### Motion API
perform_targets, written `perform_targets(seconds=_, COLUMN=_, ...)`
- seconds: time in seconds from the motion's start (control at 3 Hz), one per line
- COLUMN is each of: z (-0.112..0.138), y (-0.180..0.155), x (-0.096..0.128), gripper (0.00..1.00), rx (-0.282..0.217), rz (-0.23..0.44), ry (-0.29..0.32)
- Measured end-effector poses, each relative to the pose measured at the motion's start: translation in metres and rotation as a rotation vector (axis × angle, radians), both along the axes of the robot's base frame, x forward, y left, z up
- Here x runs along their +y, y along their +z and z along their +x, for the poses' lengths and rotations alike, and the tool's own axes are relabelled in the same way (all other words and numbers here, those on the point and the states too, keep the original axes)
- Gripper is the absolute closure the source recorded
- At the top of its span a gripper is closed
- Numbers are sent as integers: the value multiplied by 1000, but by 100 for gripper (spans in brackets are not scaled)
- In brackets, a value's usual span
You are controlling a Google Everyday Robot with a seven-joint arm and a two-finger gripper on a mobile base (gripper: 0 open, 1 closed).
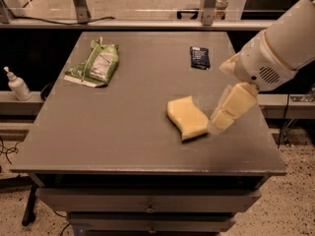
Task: Move sponge near rxbar blueberry
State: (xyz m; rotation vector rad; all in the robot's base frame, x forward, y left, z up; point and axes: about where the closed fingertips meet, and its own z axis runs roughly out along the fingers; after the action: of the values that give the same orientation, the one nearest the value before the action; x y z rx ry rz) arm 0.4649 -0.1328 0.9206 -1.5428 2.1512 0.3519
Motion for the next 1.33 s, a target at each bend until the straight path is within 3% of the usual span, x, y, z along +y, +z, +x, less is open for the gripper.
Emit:
perform_targets(seconds=0.67, z=3, y=-46, x=14, gripper=0, rx=66, rz=106, ry=-81)
perform_targets(seconds=1.33, z=15, y=-80, x=27, gripper=0, rx=84, rz=134, ry=-118)
